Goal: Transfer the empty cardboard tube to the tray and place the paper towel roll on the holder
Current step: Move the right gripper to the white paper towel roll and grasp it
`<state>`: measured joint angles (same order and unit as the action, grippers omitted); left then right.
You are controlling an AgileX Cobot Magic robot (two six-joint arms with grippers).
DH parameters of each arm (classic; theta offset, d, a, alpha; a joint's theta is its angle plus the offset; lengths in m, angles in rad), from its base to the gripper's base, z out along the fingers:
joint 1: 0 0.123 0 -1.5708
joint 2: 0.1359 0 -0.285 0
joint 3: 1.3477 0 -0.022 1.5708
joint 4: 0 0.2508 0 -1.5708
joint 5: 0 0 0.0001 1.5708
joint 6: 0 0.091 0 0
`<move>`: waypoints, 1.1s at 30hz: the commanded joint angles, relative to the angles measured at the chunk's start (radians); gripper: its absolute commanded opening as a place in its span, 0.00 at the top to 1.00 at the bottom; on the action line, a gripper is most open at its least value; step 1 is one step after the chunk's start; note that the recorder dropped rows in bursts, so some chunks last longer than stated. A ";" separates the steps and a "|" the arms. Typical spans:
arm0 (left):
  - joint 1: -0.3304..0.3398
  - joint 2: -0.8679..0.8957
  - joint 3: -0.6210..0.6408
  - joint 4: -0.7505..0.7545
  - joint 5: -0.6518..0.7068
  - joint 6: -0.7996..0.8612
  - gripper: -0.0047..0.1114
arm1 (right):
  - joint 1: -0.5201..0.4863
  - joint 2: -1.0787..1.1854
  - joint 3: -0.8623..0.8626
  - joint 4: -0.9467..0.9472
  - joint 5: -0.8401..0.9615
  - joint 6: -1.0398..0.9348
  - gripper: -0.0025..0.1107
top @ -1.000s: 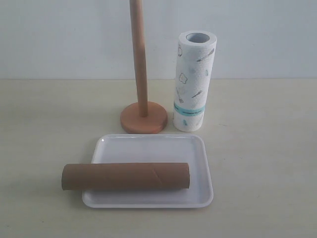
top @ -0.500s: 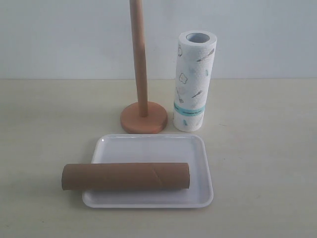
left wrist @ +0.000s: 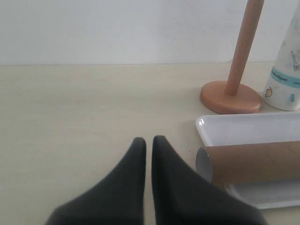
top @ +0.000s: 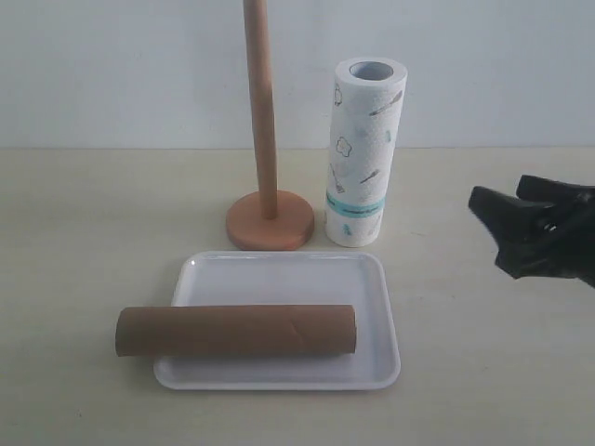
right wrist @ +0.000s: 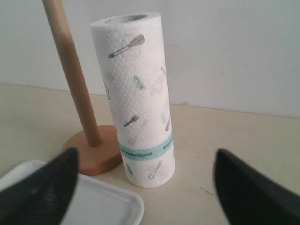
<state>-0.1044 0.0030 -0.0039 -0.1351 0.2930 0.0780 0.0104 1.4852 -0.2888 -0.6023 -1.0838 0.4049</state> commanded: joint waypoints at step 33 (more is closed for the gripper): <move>0.004 -0.003 0.004 -0.011 0.000 0.003 0.92 | 0.161 0.537 -0.509 0.005 -0.137 -0.269 0.05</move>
<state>-0.1044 0.0030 -0.0039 -0.1351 0.2930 0.0780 0.1697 1.9761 -0.7742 -0.6165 -1.1894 0.1561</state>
